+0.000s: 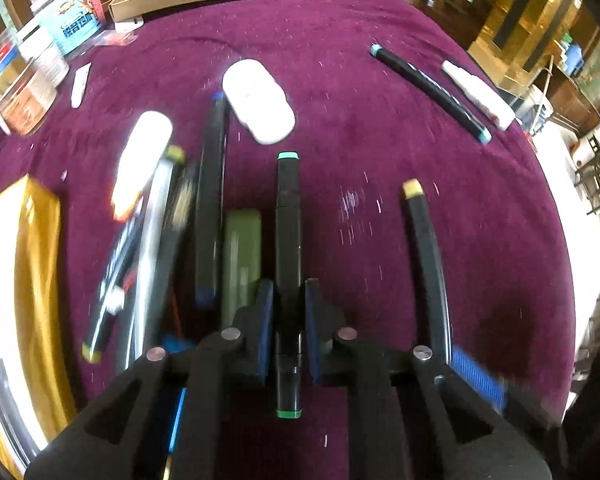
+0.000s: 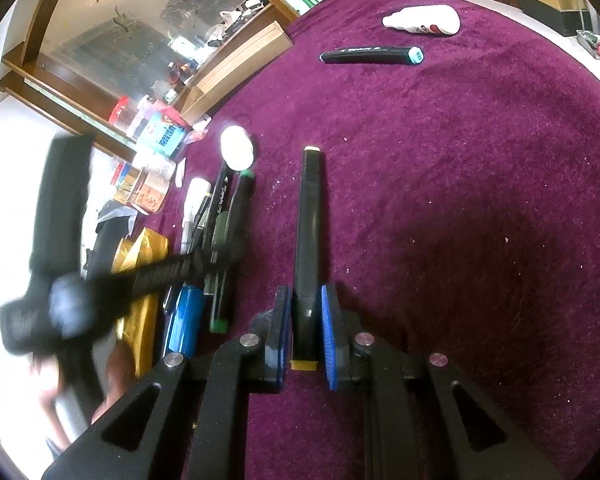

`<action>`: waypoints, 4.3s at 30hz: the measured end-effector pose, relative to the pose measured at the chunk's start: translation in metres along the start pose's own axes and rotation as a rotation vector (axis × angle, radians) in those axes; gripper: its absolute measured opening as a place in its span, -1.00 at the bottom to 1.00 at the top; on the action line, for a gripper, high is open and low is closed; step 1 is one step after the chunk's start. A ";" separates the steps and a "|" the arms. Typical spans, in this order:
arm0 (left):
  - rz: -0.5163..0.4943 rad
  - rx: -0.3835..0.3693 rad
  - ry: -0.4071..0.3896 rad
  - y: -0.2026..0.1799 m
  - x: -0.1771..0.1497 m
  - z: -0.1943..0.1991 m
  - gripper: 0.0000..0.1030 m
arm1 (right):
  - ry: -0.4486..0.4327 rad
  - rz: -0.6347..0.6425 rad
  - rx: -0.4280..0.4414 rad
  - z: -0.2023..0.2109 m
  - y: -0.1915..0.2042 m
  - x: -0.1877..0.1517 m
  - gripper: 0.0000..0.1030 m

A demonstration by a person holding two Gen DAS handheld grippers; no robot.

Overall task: Organize rigid objects
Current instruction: 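Carry the yellow-tipped and green-capped markers into the tray and release them, then move both open tools back over the remaining pile, then grasp the olive-green cylinder with the right tool while the left tool grasps the blue battery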

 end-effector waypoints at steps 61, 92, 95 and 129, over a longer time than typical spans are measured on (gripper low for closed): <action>0.567 -0.133 -0.119 0.260 -0.199 0.096 -0.76 | 0.206 0.769 -0.095 -0.097 0.257 -0.176 -0.75; 0.263 -0.159 -0.253 0.158 -0.164 0.124 -0.47 | 0.087 0.267 -0.111 -0.052 0.121 0.004 -0.37; 0.260 -0.171 -0.254 0.155 -0.164 0.123 -0.47 | 0.111 0.253 -0.175 -0.074 0.112 0.015 -0.46; 0.020 -0.077 -0.020 0.060 -0.050 0.022 -0.05 | -0.009 0.251 -0.182 -0.042 0.054 -0.003 -0.69</action>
Point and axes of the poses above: each gripper's, at about its wrist camera, not at the fingertips, and z roughly against the way its jaws point, y to its left, x to its top, the point moved 3 cm from there along -z, roughly the way its jaws point, and after that the axes turned 1 degree about -z, right-handed, at the moved point
